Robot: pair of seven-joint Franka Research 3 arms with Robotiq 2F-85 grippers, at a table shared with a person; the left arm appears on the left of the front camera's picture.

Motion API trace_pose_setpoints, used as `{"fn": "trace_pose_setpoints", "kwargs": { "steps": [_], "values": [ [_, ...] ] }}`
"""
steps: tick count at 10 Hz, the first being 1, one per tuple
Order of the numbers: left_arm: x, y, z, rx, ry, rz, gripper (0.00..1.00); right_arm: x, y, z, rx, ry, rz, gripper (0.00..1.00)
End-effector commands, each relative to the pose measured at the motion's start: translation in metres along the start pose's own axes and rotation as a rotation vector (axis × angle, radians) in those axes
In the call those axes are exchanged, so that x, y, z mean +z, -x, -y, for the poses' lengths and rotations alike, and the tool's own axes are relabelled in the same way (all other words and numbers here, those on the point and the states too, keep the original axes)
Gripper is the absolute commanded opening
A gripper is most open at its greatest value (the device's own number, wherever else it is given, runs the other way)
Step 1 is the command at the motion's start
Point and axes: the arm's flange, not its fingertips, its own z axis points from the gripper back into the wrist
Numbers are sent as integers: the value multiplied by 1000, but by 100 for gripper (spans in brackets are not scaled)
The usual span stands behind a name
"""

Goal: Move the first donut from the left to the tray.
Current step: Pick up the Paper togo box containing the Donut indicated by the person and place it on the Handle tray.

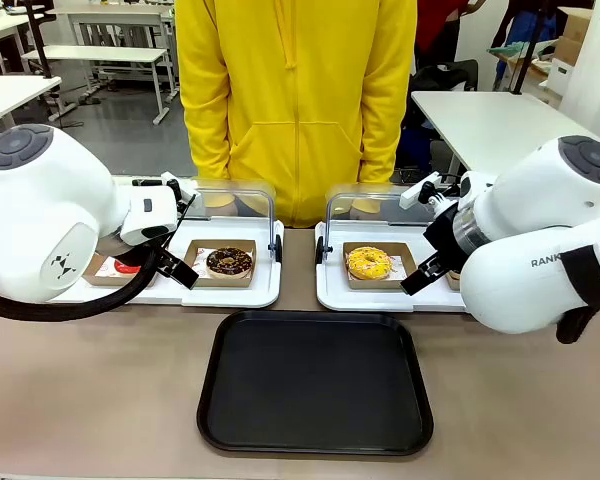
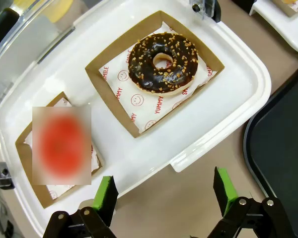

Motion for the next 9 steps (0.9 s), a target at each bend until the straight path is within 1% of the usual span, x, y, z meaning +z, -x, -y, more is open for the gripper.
{"fn": "trace_pose_setpoints", "kwargs": {
  "steps": [1,2,3,4,5,6,7,8,9],
  "values": [
    [28,-24,-19,-11,79,-14,100,28,-31,18,-6,-2,17,100],
    [52,-44,-40,-9,121,12,100,57,-51,35,-30,11,60,100],
    [77,-57,-61,-27,165,21,100,83,-63,53,-41,-43,87,100],
    [100,-64,-80,-51,210,31,100,108,-63,78,-55,-99,111,100],
    [125,-63,-104,-94,258,40,100,134,-51,108,-60,-178,143,100],
    [139,-59,-127,-142,318,50,100,157,-29,141,-58,-227,187,100],
    [150,-52,-151,-193,375,85,100,177,-3,174,-41,-263,243,100],
    [157,-41,-176,-236,432,137,100,195,26,204,-10,-310,325,100],
    [162,-26,-201,-275,475,197,100,203,52,228,19,-350,378,100]
  ]
}}
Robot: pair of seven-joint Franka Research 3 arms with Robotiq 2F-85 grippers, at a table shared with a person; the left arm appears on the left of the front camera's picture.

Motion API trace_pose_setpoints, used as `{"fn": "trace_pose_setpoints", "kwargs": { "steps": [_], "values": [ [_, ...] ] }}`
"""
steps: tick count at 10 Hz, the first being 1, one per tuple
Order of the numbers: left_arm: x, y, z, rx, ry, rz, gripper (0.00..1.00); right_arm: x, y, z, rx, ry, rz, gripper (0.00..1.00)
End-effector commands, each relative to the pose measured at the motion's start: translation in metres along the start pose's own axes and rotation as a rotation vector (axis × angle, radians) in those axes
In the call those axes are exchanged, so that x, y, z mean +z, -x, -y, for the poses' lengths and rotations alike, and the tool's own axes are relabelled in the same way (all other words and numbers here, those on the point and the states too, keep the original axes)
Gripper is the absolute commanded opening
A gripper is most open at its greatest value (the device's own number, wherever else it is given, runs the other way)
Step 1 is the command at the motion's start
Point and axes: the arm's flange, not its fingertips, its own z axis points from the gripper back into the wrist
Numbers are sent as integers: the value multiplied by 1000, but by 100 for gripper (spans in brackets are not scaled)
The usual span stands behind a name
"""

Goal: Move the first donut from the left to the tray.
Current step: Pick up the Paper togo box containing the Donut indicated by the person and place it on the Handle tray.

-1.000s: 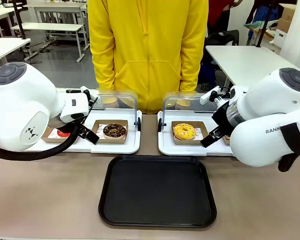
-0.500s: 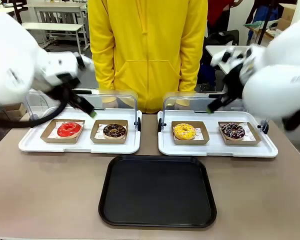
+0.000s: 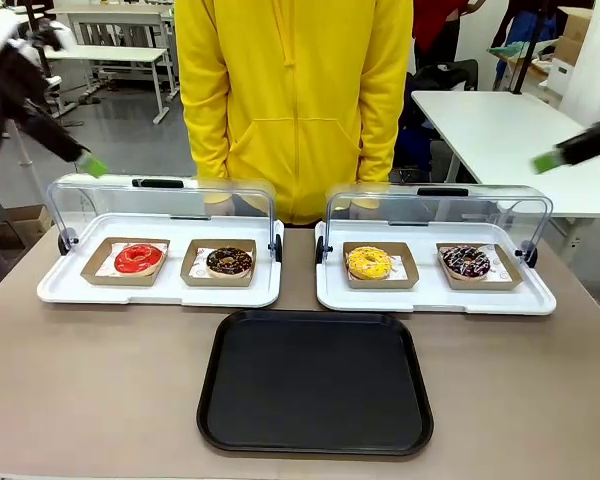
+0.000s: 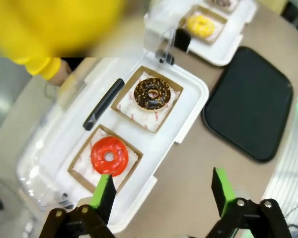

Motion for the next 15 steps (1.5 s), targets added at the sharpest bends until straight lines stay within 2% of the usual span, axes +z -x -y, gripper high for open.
{"fn": "trace_pose_setpoints", "kwargs": {
  "steps": [1,4,5,6,7,10,12,13,15],
  "values": [
    [16,33,-39,-85,107,115,100,24,36,41,47,-106,85,100],
    [35,90,-77,-163,98,282,100,41,85,70,149,-151,207,100],
    [38,103,-86,-181,81,342,100,42,97,77,167,-175,282,100],
    [45,108,-90,-200,65,372,100,40,105,80,147,-185,330,100],
    [48,111,-95,-216,59,408,100,38,107,83,127,-177,319,100],
    [50,123,-88,-246,31,432,100,40,109,78,131,-196,336,100],
    [52,118,-91,-264,17,408,100,44,108,79,117,-197,345,100],
    [52,119,-91,-224,31,401,100,35,113,78,95,-207,332,100],
    [52,119,-91,-224,31,401,100,35,113,78,95,-207,332,100]
  ]
}}
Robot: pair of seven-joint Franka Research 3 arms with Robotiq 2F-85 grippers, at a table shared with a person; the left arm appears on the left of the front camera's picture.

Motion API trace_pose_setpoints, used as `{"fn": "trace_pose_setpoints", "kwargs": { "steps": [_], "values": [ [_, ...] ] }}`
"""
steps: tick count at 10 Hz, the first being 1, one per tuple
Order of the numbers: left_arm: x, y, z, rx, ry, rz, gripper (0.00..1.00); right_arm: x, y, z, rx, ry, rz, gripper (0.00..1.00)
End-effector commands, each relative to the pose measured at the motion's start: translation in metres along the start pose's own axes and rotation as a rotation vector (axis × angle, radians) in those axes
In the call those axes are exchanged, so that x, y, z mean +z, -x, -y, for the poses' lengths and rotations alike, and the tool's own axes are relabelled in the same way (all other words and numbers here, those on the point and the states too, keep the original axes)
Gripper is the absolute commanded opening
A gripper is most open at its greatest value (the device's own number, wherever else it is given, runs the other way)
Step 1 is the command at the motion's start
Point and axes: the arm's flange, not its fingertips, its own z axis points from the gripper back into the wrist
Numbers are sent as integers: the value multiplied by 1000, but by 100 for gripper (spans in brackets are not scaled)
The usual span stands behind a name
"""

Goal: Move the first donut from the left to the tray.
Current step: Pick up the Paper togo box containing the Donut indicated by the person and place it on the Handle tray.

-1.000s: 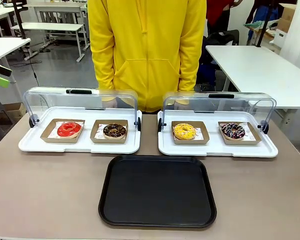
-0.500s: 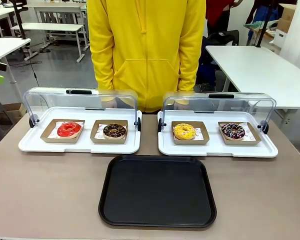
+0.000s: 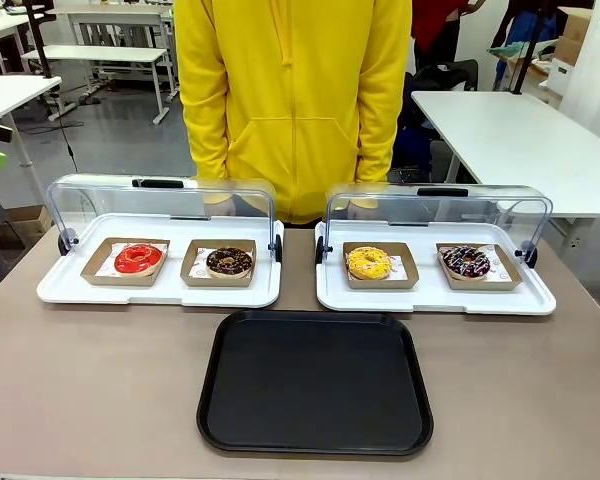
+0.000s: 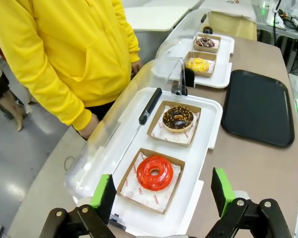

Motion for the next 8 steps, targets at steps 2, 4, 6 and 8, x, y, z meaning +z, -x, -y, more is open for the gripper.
{"fn": "trace_pose_setpoints", "kwargs": {
  "steps": [2,4,6,8],
  "values": [
    [0,0,0,4,3,14,100,-2,-1,1,31,2,24,100],
    [0,0,0,4,3,14,100,-2,-1,1,31,2,24,100],
    [0,0,0,4,3,14,100,-2,-1,1,31,2,24,100],
    [0,0,0,4,3,14,100,-2,-1,1,31,2,24,100]
  ]
}}
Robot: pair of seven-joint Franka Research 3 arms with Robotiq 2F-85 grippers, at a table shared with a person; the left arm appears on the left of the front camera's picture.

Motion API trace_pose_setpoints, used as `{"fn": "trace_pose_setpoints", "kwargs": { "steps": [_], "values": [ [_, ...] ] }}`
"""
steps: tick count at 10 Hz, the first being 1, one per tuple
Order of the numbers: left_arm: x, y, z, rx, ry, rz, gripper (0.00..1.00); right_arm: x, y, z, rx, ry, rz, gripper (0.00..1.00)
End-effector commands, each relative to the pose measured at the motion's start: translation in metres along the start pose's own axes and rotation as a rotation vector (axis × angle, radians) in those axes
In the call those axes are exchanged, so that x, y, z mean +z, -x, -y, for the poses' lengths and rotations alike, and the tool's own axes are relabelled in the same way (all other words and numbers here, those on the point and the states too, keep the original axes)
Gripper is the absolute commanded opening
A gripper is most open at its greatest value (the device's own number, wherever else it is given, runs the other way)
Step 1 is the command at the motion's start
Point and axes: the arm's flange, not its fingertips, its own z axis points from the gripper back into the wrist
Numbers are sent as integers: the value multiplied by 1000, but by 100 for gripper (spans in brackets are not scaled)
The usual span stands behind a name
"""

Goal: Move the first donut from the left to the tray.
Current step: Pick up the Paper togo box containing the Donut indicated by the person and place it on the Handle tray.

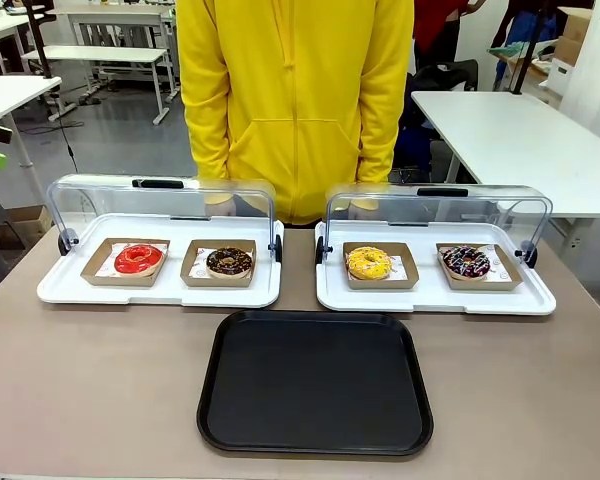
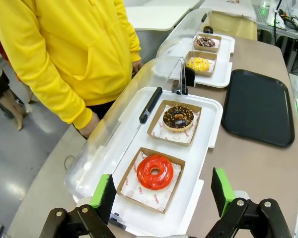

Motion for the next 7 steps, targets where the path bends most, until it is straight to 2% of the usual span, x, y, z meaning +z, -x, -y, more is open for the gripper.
{"fn": "trace_pose_setpoints", "kwargs": {
  "steps": [1,7],
  "values": [
    [0,-1,0,2,4,15,100,-1,0,3,31,-2,27,100],
    [0,-1,0,2,4,15,100,-1,0,3,31,-2,27,100]
  ]
}}
